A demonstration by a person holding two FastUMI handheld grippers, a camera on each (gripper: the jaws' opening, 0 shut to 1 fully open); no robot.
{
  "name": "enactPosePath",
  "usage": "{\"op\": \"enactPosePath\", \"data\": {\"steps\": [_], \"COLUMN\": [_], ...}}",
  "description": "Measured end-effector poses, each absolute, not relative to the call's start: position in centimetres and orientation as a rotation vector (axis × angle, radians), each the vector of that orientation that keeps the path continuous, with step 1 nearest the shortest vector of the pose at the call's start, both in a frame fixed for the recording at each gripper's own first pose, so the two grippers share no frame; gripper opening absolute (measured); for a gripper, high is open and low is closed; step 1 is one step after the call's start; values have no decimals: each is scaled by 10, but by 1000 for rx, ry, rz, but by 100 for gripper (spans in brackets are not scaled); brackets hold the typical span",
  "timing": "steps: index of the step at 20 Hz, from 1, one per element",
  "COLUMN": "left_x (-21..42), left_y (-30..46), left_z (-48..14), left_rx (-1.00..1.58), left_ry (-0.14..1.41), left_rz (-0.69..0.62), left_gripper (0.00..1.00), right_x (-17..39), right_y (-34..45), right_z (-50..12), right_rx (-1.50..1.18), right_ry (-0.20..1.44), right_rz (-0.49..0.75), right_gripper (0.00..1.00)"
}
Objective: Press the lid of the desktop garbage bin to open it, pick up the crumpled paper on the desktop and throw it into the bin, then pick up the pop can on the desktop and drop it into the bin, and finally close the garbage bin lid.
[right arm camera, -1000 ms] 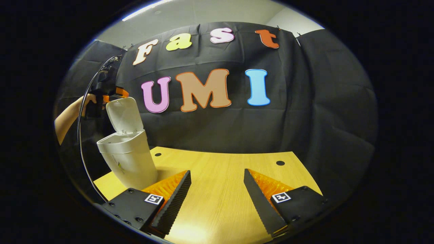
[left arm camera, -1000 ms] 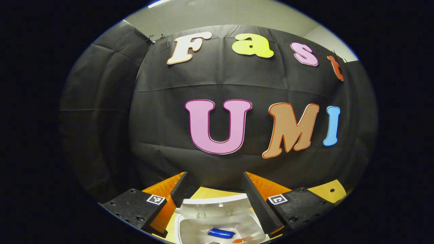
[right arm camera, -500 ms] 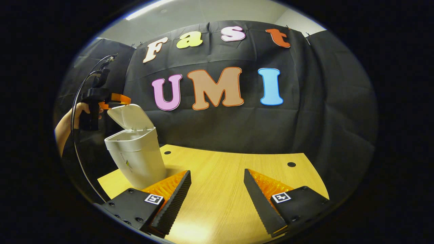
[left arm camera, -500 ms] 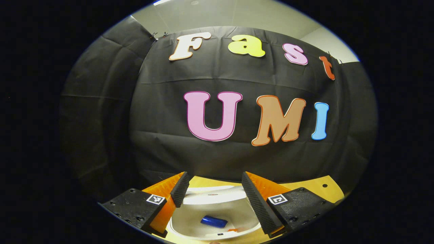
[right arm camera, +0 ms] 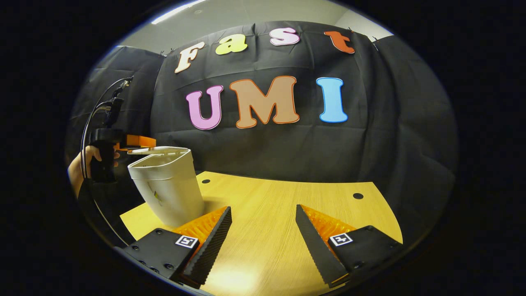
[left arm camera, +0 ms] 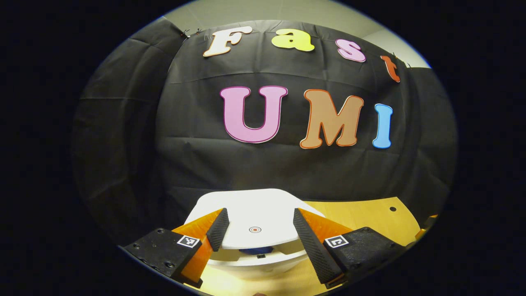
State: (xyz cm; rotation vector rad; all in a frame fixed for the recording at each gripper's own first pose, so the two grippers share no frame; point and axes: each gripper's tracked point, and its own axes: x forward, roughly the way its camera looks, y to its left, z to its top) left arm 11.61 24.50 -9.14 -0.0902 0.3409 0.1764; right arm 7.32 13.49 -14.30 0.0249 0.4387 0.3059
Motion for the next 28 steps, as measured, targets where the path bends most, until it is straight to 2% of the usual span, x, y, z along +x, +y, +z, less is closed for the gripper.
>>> {"op": "enactPosePath", "data": {"steps": [6,11,19,20,26,28], "left_x": [105,107,107,107,91,78], "left_y": [243,240,229,221,149,118], "left_z": [-125,-133,-113,-106,-61,-57], "left_rx": [-84,-38,-69,-87,-71,-65], "left_ry": [443,455,322,297,125,94], "left_rz": [179,178,181,171,65,28], "left_gripper": [95,96,95,93,93,93], "right_x": [75,74,73,74,70,67], "right_y": [136,135,129,125,97,89], "right_z": [-152,-166,-145,-138,-99,-91], "right_rx": [27,42,58,59,74,86], "right_ry": [457,491,432,415,310,284], "right_rz": [315,317,320,312,242,221], "right_gripper": [100,100,99,99,97,99]}}
